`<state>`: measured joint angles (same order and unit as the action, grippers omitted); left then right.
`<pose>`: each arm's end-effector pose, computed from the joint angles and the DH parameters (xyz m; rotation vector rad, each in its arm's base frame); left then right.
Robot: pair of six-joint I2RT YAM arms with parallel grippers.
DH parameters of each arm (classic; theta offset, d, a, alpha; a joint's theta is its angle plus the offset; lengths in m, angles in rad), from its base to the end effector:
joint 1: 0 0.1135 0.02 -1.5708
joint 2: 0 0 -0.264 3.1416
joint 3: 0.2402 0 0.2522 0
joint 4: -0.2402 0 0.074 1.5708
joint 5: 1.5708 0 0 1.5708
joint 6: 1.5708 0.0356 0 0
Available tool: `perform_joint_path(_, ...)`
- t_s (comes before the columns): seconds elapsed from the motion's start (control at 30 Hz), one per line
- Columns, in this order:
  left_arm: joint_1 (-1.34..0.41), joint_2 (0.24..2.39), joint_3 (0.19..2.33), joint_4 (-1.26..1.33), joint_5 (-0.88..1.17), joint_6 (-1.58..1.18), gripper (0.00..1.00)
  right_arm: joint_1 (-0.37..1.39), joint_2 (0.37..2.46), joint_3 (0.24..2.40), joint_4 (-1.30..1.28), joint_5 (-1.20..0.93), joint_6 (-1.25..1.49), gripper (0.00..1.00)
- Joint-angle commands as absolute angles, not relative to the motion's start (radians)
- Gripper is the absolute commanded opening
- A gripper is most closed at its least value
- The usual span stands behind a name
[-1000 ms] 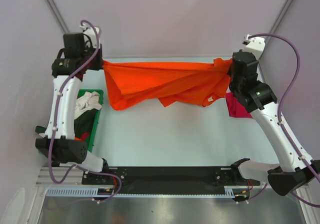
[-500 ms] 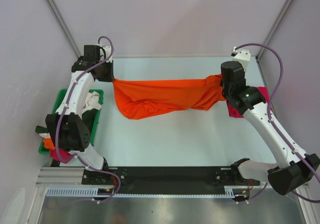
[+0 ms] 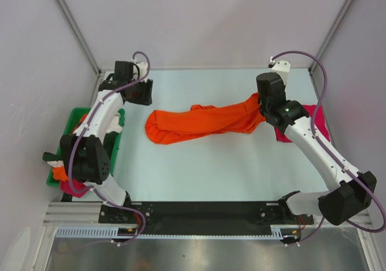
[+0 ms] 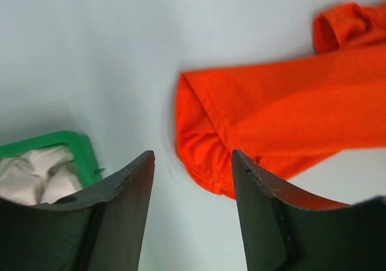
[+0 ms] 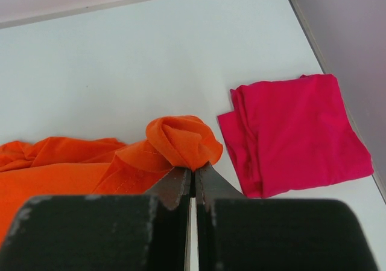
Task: Fold and stack the t-shirts
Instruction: Flatten out the tshirt
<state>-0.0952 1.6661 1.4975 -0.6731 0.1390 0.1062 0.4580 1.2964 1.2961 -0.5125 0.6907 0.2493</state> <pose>0.3673 -0.0400 0.3129 0.3056 2.3886 -0.1625 0.2628 0.1043 0.3778 0.2022 1.9572 -0.2601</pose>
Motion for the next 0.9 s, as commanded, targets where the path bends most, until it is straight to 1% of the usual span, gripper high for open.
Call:
perform_joint_path(0.0,-0.231,1.585,1.384,-0.689,0.181,0.184,0.56,0.466,1.299,1.292,-0.446,0.695,0.236,0.00)
perform_joint_path(0.07,-0.293,1.583,1.347,-0.706,0.193,0.202,0.53,0.468,1.304,1.284,-0.439,0.695,0.239,0.00)
perform_joint_path(0.17,-0.340,1.591,1.286,-0.707,0.207,0.192,0.51,0.469,1.315,1.279,-0.436,0.689,0.245,0.00)
perform_joint_path(0.3,-0.368,1.627,1.233,-0.687,0.226,0.163,0.50,0.472,1.325,1.276,-0.433,0.686,0.255,0.00)
perform_joint_path(0.67,-0.377,1.770,1.227,-0.644,0.233,0.109,0.46,0.472,1.319,1.255,-0.439,0.696,0.258,0.00)
perform_joint_path(0.87,-0.379,1.828,1.236,-0.617,0.201,0.094,0.45,0.472,1.313,1.250,-0.443,0.704,0.256,0.00)
